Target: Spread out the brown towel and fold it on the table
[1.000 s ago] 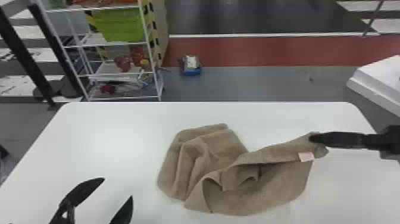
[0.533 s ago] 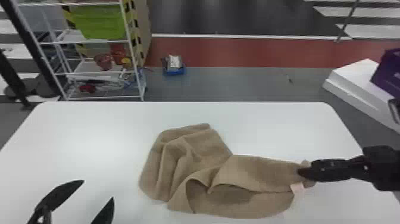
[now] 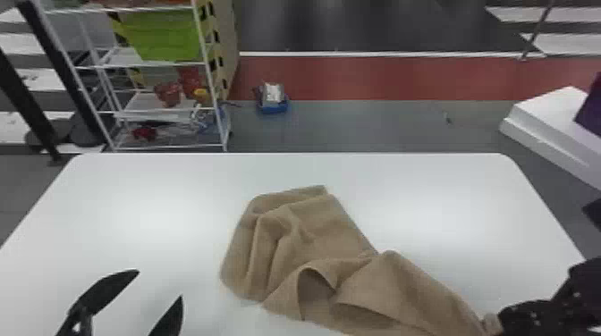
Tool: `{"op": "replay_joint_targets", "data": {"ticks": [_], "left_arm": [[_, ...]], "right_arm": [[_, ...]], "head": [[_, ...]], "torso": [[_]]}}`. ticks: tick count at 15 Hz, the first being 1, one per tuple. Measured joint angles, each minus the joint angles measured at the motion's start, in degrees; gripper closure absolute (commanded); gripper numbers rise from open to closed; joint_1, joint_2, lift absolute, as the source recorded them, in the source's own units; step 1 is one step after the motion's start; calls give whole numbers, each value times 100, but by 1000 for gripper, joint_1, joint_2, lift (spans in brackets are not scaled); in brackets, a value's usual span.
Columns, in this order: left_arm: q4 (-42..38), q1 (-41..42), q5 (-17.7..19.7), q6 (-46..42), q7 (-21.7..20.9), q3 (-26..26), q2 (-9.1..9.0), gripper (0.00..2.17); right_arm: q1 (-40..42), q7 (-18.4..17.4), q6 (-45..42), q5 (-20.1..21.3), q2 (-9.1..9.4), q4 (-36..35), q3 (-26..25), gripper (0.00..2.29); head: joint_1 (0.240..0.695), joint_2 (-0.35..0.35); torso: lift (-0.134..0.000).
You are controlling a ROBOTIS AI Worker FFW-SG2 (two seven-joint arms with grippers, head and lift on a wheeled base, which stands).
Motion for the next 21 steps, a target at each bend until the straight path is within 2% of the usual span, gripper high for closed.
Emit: {"op": "replay_joint_targets", "data": {"ticks": [4, 5, 7, 9, 10, 11, 12, 13, 15, 17, 18, 19, 20, 21], "left_arm": [[4, 0, -4, 0, 2, 5, 0, 144], [4, 0, -6, 0, 0, 0, 0, 144], [4, 0, -7, 0, -10, -9, 0, 144], [-24, 10, -5, 0, -18, -6, 0, 144], [-43, 24, -1, 0, -18, -3, 0, 144], [-51, 31, 0, 0, -17, -2, 0, 144], [-55, 35, 1, 0, -11, -3, 0, 144], [-55, 35, 1, 0, -9, -9, 0, 144], [-59, 35, -3, 0, -9, -39, 0, 144], [-64, 35, -9, 0, -9, -58, 0, 144], [-64, 35, -12, 0, -9, -61, 0, 144], [-64, 35, -14, 0, -10, -63, 0, 144], [-66, 35, -15, 0, -16, -65, 0, 144], [-76, 35, -16, 0, -18, -68, 0, 144]], "right_arm": [[716, 0, -965, 25, -946, -356, -77, 1177], [834, 0, -1001, 19, -1113, -443, -80, 1177], [1035, 0, -1034, 36, -1335, -598, -16, 1177], [1285, 0, -1053, 266, -1443, -717, 53, 1106], [1396, 0, -1054, 423, -1469, -765, 71, 680], [1445, 0, -1054, 505, -1473, -783, 75, 103], [1471, 0, -1049, 545, -1428, -795, 65, -1], [1482, 0, -1043, 553, -1337, -810, 42, -1], [1488, 0, -1014, 415, -1042, -833, -156, 33], [1319, 0, -917, -297, -524, -716, -621, 80], [996, 0, -582, -718, -47, -572, -777, 80], [574, 0, -52, -963, 506, -410, -822, 83], [216, 0, 374, -1060, 923, -253, -792, 90], [-17, 0, 647, -1079, 1139, -136, -698, 103]], "head": [[695, -11], [695, -13], [695, -12], [695, -15], [695, -19], [695, -23], [695, -25], [695, -19], [695, -7], [695, 24], [695, 34], [695, 41], [695, 46], [695, 53]], "torso": [[-124], [-124], [-124], [-124], [-124], [-124], [-124], [-124], [-124], [-124], [-124], [-124], [-124], [-124]]}}
